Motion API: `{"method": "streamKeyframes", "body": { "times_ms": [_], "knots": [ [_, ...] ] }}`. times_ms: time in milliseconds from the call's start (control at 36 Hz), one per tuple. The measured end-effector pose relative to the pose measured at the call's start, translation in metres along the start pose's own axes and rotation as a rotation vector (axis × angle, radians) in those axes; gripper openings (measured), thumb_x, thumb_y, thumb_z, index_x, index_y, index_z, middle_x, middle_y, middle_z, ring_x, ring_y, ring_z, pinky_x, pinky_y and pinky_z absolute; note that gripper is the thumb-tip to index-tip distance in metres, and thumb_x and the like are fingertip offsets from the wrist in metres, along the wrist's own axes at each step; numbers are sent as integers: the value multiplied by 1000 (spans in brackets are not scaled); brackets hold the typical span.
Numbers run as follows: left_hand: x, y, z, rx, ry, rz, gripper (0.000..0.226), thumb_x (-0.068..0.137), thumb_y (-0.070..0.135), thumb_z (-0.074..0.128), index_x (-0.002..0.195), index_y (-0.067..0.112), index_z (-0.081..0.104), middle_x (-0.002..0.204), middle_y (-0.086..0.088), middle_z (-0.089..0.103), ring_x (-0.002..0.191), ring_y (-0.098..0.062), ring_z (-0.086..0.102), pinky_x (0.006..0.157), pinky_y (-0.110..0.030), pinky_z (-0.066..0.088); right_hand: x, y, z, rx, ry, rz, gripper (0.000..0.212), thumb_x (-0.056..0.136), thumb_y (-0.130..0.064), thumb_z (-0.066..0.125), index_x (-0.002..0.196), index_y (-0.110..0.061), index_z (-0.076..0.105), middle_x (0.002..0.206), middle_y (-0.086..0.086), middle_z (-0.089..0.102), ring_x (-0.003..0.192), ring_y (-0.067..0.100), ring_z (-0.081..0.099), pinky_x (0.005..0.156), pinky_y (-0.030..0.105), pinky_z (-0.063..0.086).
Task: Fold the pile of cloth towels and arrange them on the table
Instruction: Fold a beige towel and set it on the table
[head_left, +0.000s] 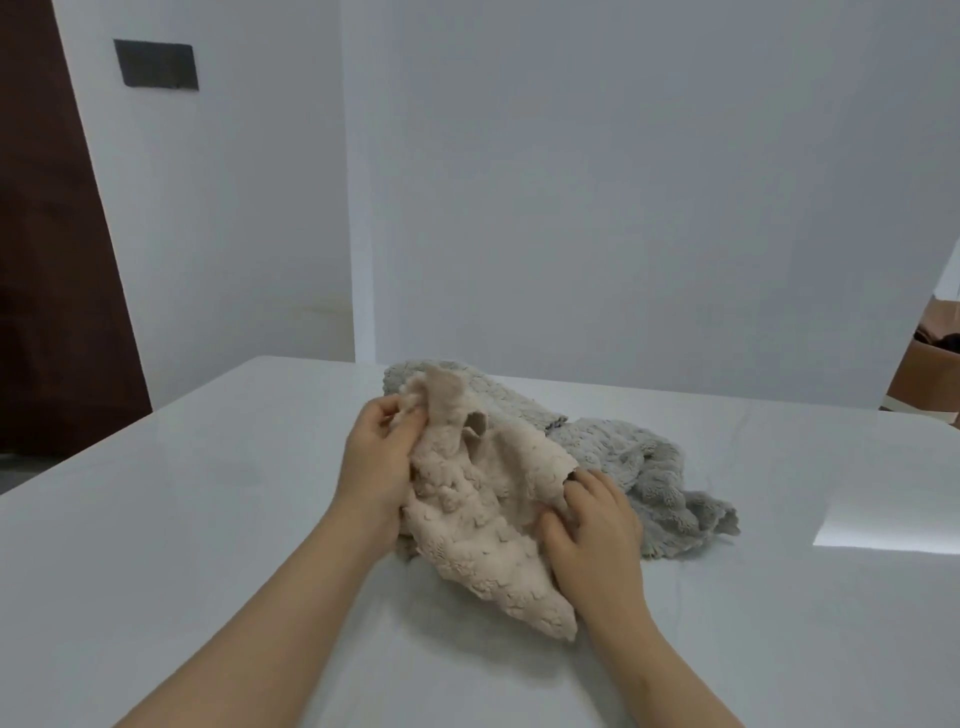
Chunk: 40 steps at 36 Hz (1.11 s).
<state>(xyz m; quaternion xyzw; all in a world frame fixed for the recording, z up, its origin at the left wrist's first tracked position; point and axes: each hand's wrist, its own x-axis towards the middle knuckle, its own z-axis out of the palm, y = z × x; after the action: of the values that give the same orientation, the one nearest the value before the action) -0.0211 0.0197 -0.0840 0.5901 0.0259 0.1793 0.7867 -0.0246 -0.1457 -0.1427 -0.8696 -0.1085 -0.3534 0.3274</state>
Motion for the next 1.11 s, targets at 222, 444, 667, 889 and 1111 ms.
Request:
{"method": "streamKeyframes", "body": {
  "times_ms": [222,444,667,889,1111],
  "knots": [
    [-19,-23,-28,14,14,-225,21,80,-4,43,76,16,45,67,-2,45,56,-15,39,50,-26,33,-7,8,-30,250,-25,242,18,88,-5,48,72,-5,40,69,14,49,63,18,39,58,31,31],
    [-22,-32,-18,599,-49,-32,8,92,30,49,99,30,46,89,8,56,79,-16,59,71,-31,45,-14,3,-30,104,-216,254,25,89,-11,49,114,-10,46,91,4,48,95,27,53,64,29,30],
    [-29,-51,-13,1576,-121,458,40,86,19,41,117,36,59,107,5,63,97,-25,54,79,-36,43,-16,4,-17,-53,-307,42,43,76,-38,32,113,-25,50,93,-12,41,83,8,37,61,10,32],
    [-23,-56,-14,1559,-192,674,37,68,31,40,95,26,65,96,4,68,70,-20,67,52,-34,50,-18,11,-10,-6,-127,-22,51,76,-64,26,68,-22,54,76,-21,35,82,11,39,65,16,32],
    [-25,-56,-17,1322,-176,496,24,88,18,46,96,28,66,83,7,66,81,-19,63,68,-31,40,-18,6,-17,4,-246,-21,22,90,-35,47,109,-25,51,89,-14,53,87,10,48,61,18,33]
  ]
}}
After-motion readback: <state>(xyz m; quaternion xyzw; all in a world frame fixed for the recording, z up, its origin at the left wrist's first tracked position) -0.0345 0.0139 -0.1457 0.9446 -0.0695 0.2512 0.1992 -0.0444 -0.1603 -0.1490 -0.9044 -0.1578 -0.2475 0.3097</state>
